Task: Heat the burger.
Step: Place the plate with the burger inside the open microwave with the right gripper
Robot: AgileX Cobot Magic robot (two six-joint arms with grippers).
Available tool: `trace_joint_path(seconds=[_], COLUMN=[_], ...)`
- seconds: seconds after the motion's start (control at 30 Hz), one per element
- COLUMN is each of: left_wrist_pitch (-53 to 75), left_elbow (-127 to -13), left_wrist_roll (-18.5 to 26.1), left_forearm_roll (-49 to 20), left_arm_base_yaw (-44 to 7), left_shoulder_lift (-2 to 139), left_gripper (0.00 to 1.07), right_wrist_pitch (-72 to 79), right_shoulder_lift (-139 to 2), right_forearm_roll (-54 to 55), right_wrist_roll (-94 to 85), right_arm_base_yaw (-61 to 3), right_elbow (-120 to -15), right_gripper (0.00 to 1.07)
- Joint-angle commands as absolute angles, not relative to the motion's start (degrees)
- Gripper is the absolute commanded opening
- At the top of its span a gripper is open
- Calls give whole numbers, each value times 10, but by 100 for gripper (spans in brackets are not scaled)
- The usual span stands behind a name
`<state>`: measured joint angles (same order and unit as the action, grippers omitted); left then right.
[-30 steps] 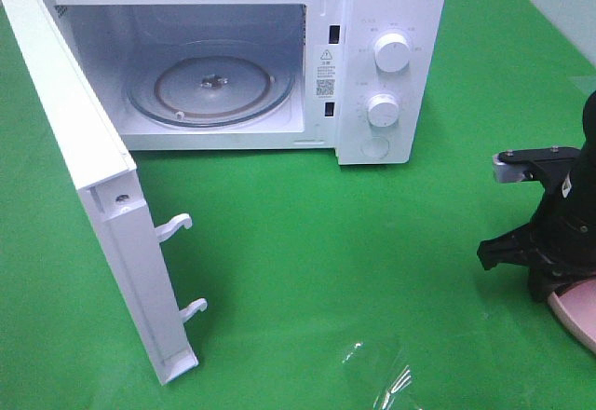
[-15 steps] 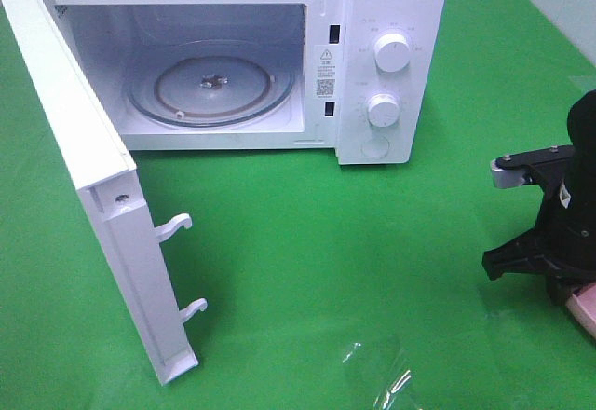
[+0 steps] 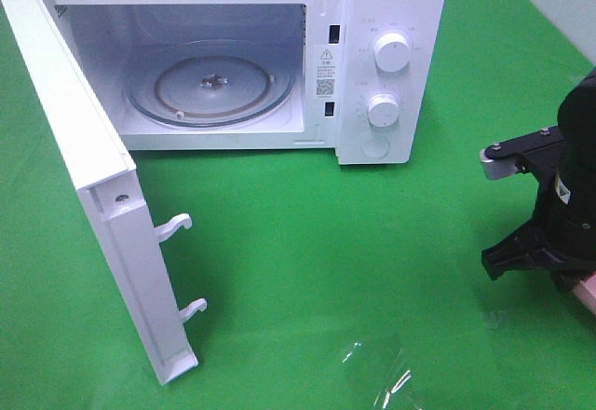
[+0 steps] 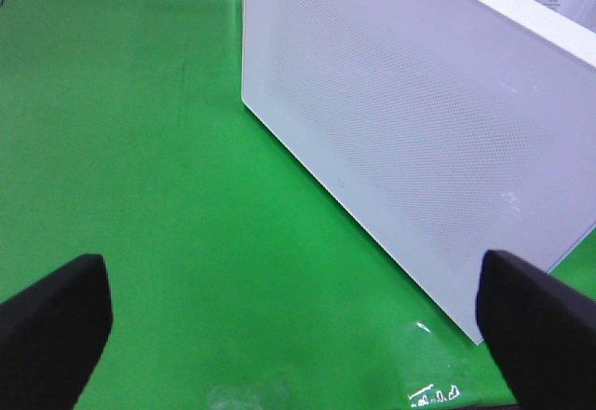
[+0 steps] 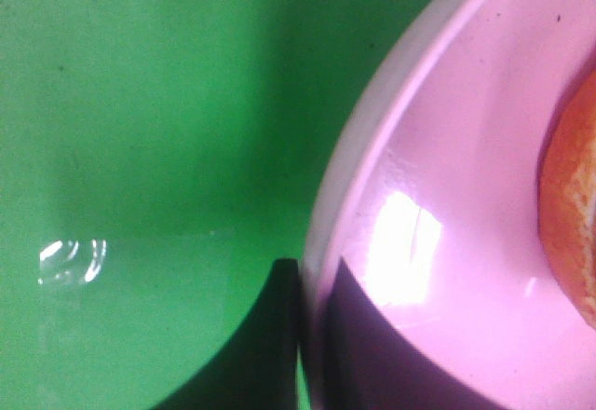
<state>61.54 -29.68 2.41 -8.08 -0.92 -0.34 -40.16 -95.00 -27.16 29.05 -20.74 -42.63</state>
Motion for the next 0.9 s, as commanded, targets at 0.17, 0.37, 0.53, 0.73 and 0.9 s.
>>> trace_joint_path(seconds=[0.17, 0.37, 0.53, 0.73, 0.9], left_wrist_pitch=[611, 611, 611, 611, 611], left_elbow=[-295, -295, -295, -295, -295], left_wrist_roll=[21, 21, 21, 21, 21], left_forearm_roll=[-83, -83, -83, -83, -83], left_arm_base_yaw=[-11, -11, -11, -11, -11], left_shoulder_lift=[-12, -12, -12, -12, -12], left_gripper=[99, 99, 99, 99, 99], right_wrist_pitch=[-457, -494, -514, -524, -524], right_shoulder_lift=[-906, -870, -855, -848, -848], right_forearm_roll=[-332, -337, -337, -332, -332], right_wrist_roll=[327, 337, 344, 347, 360], right_arm_base_yaw=[-234, -273, -303, -332, -367], right_elbow=[-424, -424, -424, -424, -415], right_gripper=[0, 0, 0, 0, 0])
